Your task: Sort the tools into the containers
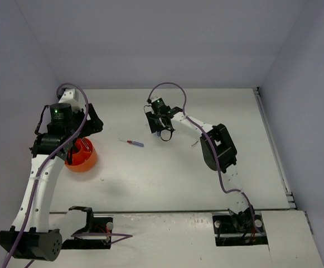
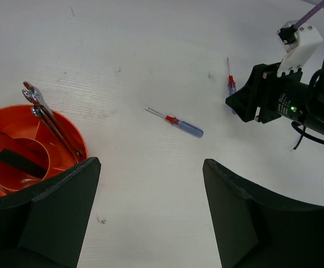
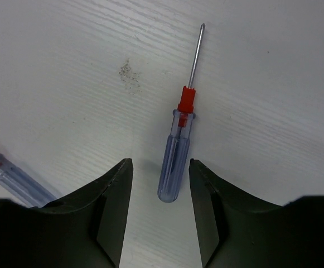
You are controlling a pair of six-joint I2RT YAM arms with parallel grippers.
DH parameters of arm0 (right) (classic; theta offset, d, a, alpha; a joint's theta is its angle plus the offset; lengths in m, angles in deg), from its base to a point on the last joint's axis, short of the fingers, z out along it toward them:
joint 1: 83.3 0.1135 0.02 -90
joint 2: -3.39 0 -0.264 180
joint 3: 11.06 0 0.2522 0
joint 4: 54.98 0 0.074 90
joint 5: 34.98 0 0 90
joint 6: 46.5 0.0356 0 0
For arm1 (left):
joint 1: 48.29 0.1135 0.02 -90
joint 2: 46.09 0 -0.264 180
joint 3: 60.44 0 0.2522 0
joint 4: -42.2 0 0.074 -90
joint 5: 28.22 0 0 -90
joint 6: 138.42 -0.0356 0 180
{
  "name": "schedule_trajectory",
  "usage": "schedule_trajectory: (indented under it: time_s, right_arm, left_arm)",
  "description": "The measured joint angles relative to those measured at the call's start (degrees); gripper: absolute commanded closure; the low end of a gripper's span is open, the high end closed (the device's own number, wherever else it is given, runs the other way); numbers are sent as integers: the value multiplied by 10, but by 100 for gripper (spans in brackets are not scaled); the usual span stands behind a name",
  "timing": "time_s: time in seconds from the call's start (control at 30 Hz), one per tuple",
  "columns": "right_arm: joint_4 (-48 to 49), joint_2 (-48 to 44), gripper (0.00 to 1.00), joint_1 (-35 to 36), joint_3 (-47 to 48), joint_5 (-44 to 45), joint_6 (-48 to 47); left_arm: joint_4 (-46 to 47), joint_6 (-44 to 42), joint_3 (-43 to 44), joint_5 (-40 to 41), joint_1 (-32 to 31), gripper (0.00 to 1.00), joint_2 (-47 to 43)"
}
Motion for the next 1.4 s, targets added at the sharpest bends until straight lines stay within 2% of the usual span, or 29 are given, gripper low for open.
schedule_trajectory:
  time_s: [0.23, 0.47, 0.73, 0.93, 1.2, 1.4]
  right_arm:
    - [4, 25, 66, 1, 4, 41, 4]
    - [12, 25, 100, 1, -3, 71, 10]
    - [31, -32, 100, 1, -88, 74, 11]
    - [66, -157, 100, 12, -183, 30, -7]
    - [169, -351, 100, 58, -266, -29, -26]
    - [224, -401, 100, 87, -311, -75, -39]
  left_arm:
    - [-5, 2, -9, -9, -7, 29, 1]
    - [-12, 1, 0, -18, -20, 29, 11]
    - [-17, 24, 39, -36, -59, 28, 32]
    - [-10, 77, 88, -40, -105, 28, 58]
    - [41, 172, 93, -55, -138, 28, 92]
    - [78, 224, 98, -81, -149, 29, 120]
